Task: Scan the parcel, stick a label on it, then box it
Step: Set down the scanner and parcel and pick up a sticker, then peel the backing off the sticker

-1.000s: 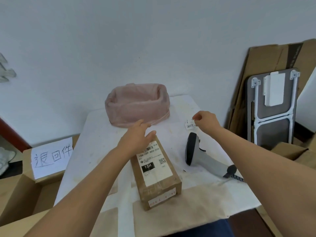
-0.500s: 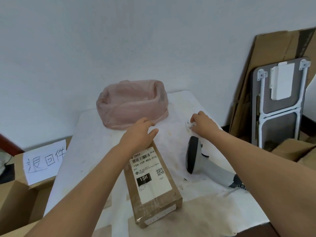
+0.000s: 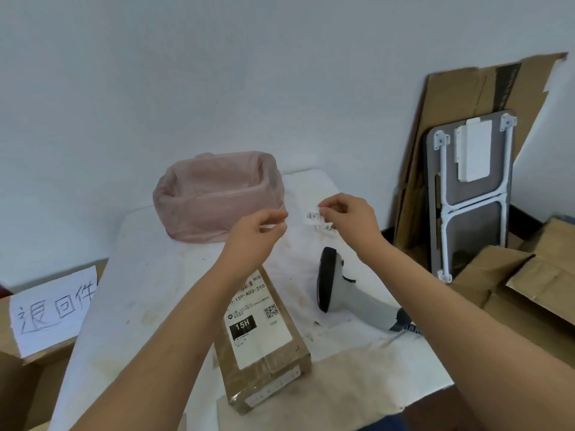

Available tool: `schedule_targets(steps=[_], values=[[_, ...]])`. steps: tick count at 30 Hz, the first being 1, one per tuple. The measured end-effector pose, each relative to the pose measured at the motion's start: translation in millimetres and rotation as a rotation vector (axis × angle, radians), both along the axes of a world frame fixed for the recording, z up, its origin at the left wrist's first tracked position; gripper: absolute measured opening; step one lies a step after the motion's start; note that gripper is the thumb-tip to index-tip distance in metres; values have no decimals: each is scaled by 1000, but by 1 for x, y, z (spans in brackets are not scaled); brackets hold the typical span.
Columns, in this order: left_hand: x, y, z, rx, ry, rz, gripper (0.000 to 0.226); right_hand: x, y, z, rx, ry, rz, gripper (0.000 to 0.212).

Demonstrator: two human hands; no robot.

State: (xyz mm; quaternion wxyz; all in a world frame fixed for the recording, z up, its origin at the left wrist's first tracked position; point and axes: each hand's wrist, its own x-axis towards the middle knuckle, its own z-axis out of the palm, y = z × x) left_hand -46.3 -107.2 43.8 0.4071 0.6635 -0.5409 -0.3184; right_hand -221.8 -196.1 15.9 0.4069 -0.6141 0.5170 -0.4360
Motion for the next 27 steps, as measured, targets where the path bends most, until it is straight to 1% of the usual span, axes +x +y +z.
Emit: schedule_targets(steps=[2,4,8,10,12,14,16,18,21,27], values=[[0,11,0,-1,134,31,26,4,20,3,38,-83,37,9],[1,25,0,11,217,47,28,9,40,4,57,-108,72,9],[1,55,-6,70,273,37,33,18,80,6,33,-100,151,12],[2,70,-9,83,305,65,29,22,100,8,22,-107,181,12],[3,83,-12,81,360,89,19,26,117,9,28,-146,195,13],[4,95,-13,72,420,116,11,27,131,8,74,-219,204,13],[5,105,-13,71,475,146,8,27,142,5,153,-290,228,12],[4,113,-13,67,491,158,8,26,151,1,206,-289,253,13],[1,120,-12,54,481,152,9,25,162,-5,222,-255,276,15],[2,129,-16,97,528,110,20,25,167,-10,240,-330,190,17]])
